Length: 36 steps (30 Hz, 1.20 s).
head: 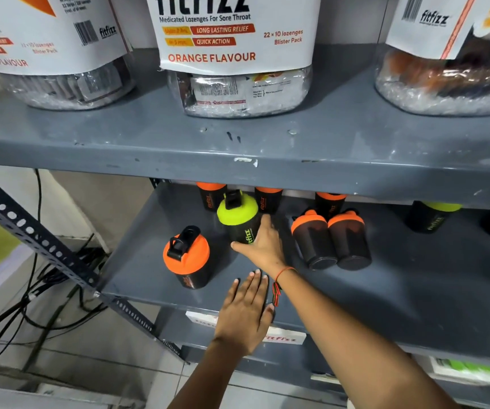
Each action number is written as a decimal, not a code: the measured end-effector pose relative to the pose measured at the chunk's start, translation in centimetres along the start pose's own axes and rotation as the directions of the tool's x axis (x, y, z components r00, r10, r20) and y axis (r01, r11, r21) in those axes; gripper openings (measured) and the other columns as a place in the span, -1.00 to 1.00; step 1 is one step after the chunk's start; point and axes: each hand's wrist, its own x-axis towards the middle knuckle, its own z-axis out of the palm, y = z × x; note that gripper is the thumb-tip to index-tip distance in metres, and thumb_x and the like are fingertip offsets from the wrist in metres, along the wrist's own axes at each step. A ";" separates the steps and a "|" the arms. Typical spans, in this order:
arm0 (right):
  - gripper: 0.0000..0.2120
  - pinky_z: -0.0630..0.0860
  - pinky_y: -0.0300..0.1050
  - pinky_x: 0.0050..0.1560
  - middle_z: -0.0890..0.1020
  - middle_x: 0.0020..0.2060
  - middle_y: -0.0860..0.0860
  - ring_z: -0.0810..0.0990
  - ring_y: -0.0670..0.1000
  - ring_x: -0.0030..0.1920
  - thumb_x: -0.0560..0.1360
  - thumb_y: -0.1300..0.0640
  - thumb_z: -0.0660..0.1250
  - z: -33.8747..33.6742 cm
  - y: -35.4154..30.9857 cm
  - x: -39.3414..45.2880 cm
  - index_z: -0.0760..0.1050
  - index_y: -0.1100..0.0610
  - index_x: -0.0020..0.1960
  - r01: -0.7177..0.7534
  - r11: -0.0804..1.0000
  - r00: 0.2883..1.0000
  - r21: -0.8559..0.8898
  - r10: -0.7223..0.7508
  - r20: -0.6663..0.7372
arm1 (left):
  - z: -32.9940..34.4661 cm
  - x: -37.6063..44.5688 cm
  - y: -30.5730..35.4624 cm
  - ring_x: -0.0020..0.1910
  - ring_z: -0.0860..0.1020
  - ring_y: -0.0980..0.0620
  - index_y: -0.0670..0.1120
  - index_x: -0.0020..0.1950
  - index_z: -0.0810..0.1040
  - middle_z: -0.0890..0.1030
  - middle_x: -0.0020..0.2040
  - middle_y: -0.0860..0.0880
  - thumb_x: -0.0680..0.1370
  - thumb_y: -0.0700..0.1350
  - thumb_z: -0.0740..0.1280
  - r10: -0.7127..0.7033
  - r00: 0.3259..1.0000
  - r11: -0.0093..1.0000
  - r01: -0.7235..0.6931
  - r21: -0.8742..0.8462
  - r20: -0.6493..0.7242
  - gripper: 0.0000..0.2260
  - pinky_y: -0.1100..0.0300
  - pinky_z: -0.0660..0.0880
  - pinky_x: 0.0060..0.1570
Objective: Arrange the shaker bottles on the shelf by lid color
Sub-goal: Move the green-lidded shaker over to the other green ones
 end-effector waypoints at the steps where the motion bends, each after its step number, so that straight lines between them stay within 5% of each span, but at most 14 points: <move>1: -0.19 0.53 0.06 0.17 0.56 0.23 0.21 0.54 0.24 0.25 0.21 -0.04 0.63 0.0 0.4 -0.3 0.32 0.22 0.28 -0.001 0.999 0.999 0.032 0.002 -0.035 | 0.0 0.0 0.0 0.50 0.10 0.02 -0.11 0.51 0.17 0.25 0.50 -0.08 0.61 0.10 -0.04 0.001 1.000 1.000 -0.001 0.005 0.008 -0.48 -0.01 -0.04 0.41; 6: -0.11 0.54 0.11 0.17 0.57 0.24 0.22 0.56 0.24 0.24 0.17 -0.14 0.63 0.0 2.0 -1.1 0.30 0.23 0.30 -0.034 0.997 0.995 0.076 0.041 -0.093 | 0.0 -0.1 0.0 0.51 0.07 0.02 -0.10 0.51 0.17 0.22 0.51 -0.07 0.60 0.17 -0.24 0.001 1.000 1.000 -0.002 0.005 0.014 -0.41 0.00 -0.08 0.40; 12: -0.18 0.57 0.09 0.13 0.58 0.20 0.20 0.58 0.24 0.21 0.20 -0.12 0.63 0.4 3.8 -1.1 0.29 0.21 0.24 -0.053 0.993 0.997 0.106 0.060 -0.056 | 0.1 0.0 0.1 0.50 0.08 0.02 -0.11 0.51 0.16 0.22 0.51 -0.07 0.63 0.13 -0.07 -0.006 1.000 1.000 0.006 0.019 0.016 -0.48 0.01 -0.09 0.40; 23: -0.16 0.53 -0.03 0.09 0.61 0.17 0.17 0.59 0.20 0.18 0.18 -0.10 0.66 0.8 4.8 -1.2 0.30 0.19 0.25 -0.050 0.984 0.995 0.169 0.064 -0.077 | 0.2 -0.1 -0.1 0.51 0.03 0.03 -0.09 0.52 0.11 0.17 0.53 -0.07 0.63 0.14 -0.08 0.004 1.000 1.000 -0.004 0.006 -0.002 -0.48 0.00 -0.10 0.41; 28: -0.12 0.51 -0.04 0.23 0.59 0.17 0.02 0.56 0.04 0.20 0.06 -0.17 0.67 0.2 5.1 -1.0 0.33 0.03 0.23 -0.036 0.941 0.999 0.336 0.045 -0.018 | 0.2 -0.1 0.0 0.51 0.03 0.04 -0.08 0.53 0.10 0.15 0.53 -0.06 0.63 0.11 -0.03 -0.005 1.000 1.000 0.005 -0.012 -0.009 -0.49 0.00 -0.09 0.41; 36: -0.29 0.52 -0.18 0.26 0.61 0.30 0.04 0.55 0.02 0.33 0.35 0.29 0.57 -2.1 5.6 0.5 0.40 0.07 0.43 -0.119 0.799 0.962 0.589 -0.055 0.269 | 0.1 -0.2 0.0 0.51 0.06 0.03 -0.08 0.53 0.10 0.16 0.53 -0.06 0.63 0.11 -0.04 -0.001 1.000 1.000 0.001 -0.015 -0.006 -0.49 0.01 -0.07 0.40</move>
